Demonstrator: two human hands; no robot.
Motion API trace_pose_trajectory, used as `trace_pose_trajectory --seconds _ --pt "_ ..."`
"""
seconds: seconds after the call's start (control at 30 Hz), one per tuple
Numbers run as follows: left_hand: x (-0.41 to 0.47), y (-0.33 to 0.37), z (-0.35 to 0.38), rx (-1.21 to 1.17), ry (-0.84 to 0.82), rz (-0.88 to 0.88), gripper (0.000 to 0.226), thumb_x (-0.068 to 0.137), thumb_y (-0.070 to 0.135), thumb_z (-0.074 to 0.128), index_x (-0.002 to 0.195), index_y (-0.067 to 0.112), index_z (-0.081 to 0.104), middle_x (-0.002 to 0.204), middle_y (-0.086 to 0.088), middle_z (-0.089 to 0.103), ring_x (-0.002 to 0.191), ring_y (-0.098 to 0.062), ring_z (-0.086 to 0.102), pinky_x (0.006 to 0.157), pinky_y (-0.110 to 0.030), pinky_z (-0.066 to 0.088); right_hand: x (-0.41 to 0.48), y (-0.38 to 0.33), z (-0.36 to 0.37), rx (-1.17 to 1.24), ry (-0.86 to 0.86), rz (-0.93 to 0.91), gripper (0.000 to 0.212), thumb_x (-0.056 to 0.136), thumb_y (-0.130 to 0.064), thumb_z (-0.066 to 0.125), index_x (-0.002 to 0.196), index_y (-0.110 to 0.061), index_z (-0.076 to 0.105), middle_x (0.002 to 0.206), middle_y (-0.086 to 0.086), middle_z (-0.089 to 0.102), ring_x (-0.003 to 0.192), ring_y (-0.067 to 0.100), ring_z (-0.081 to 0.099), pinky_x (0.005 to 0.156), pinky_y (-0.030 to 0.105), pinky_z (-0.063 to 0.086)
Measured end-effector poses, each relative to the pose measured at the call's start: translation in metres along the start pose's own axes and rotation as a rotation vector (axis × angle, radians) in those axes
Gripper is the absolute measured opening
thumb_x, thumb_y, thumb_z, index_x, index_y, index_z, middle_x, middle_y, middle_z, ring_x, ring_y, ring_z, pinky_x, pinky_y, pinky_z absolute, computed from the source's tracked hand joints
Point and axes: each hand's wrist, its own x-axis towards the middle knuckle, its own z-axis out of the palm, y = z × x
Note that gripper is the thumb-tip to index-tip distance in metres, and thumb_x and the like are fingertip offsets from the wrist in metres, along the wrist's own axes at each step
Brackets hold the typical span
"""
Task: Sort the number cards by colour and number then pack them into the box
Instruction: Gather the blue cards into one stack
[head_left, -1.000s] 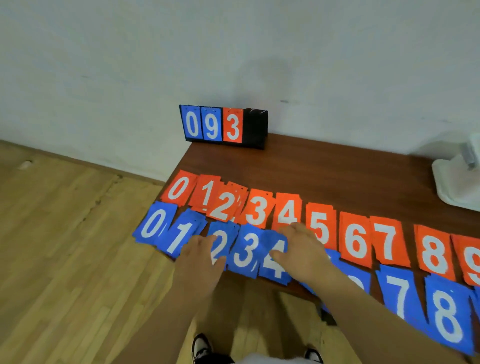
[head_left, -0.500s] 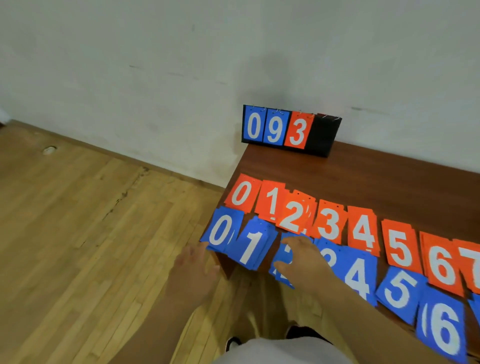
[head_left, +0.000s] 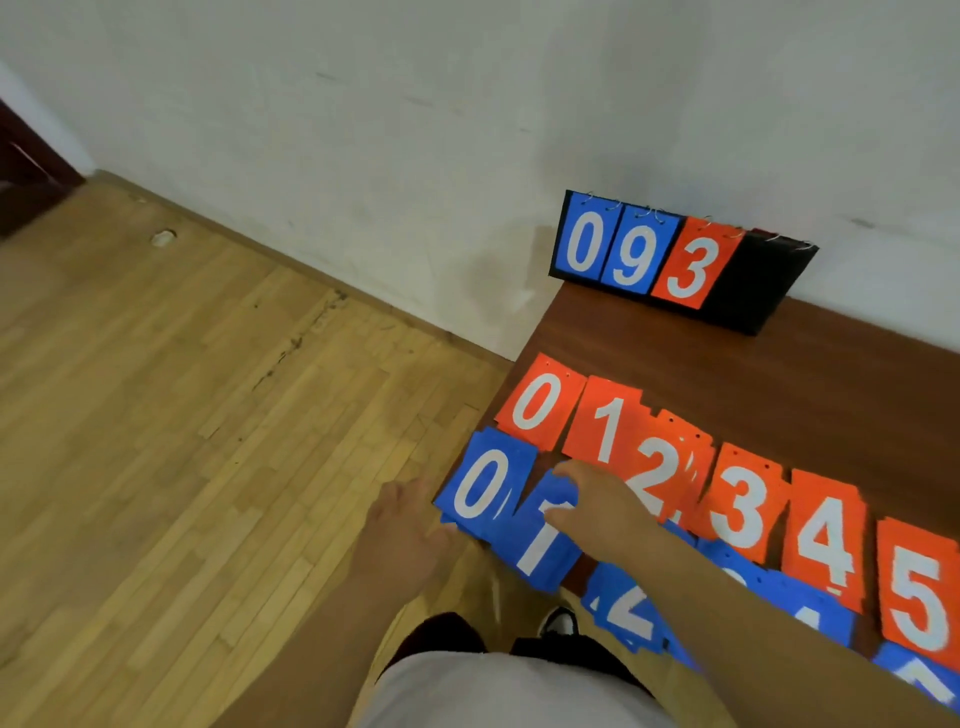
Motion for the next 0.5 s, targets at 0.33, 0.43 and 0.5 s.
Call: trace_pose_trajectory --seconds 0.33,0.43,0.5 --pt "0.079 -0.018 0.015 -0.156 -0.215 0.048 0.064 0.097 0.027 0.065 0.154 0.032 0.035 0.134 0.02 0.036 0.126 -0.007 0.044 0.101 -0.022 0.037 0.049 -0.024 0.037 -0.369 0.042 0.007 0.067 0.088 -0.055 0.066 0.148 -0.032 0.044 0.136 -0.002 0.051 0.125 0.026 0.045 0.108 0.042 0.039" --pt "0.1 -0.023 0.015 -0.188 -0.321 0.109 0.065 0.097 0.024 0.066 0.153 0.037 0.035 0.132 0.033 0.04 0.126 0.002 0.046 0.095 -0.008 0.035 0.056 -0.034 0.053 -0.365 0.091 0.097 0.064 0.088 -0.052 0.065 0.146 -0.033 0.043 0.13 -0.001 0.05 0.123 0.025 0.043 0.103 0.041 0.041" --pt "0.114 -0.029 0.017 -0.184 -0.372 0.148 0.067 0.096 0.024 0.068 0.151 0.042 0.036 0.136 0.034 0.045 0.127 0.002 0.048 0.099 -0.011 0.04 0.06 -0.042 0.062 -0.37 0.121 0.159 0.063 0.089 -0.048 0.065 0.146 -0.034 0.041 0.129 -0.001 0.048 0.121 0.024 0.043 0.101 0.039 0.041"
